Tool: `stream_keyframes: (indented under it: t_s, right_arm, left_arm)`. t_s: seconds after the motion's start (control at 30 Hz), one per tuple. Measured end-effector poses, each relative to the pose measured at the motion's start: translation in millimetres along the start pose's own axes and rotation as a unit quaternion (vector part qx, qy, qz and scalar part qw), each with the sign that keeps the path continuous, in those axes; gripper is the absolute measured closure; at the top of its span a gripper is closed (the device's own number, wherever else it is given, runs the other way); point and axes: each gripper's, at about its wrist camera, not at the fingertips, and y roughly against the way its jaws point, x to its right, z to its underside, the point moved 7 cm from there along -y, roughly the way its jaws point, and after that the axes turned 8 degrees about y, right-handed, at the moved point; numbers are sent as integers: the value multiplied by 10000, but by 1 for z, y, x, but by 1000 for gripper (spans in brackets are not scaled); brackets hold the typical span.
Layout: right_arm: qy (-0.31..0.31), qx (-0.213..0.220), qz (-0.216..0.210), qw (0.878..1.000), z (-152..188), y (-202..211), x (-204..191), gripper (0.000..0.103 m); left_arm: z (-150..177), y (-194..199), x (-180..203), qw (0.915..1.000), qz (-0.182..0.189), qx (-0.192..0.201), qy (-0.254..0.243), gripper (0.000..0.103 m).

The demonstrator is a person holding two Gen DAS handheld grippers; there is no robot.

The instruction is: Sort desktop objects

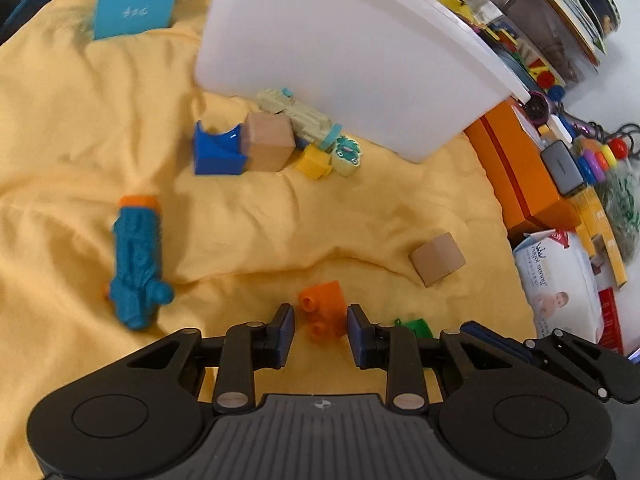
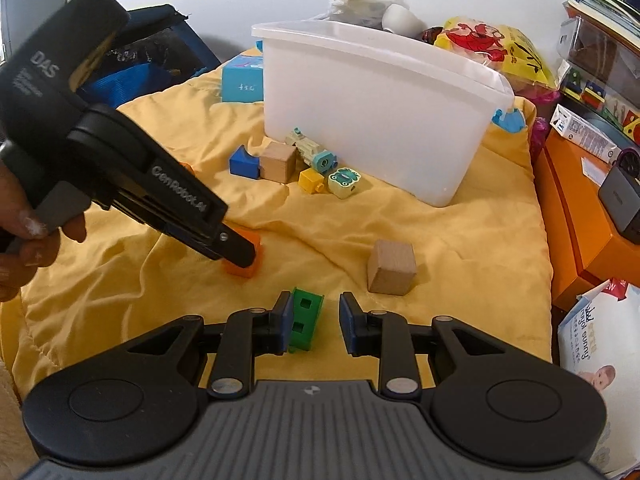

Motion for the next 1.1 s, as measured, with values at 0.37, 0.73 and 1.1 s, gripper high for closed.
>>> stream_keyframes:
  t_s: [0.37,0.73,1.1]
  right_arm:
    - [-305,-153,-179,9993,5,-9,0,74]
    - [-99,-112,-183,9997,-3,-14,-12,64]
    - [-377,-409,-276,9981,9,-31,-7,79]
  left_arm:
    - [17,1,33,9667,-675,96,-2468,86]
    - [31,9,20,9581,-760,-13,-2760,86]
    - [26,12,22,9588,-467,143,-2798,86]
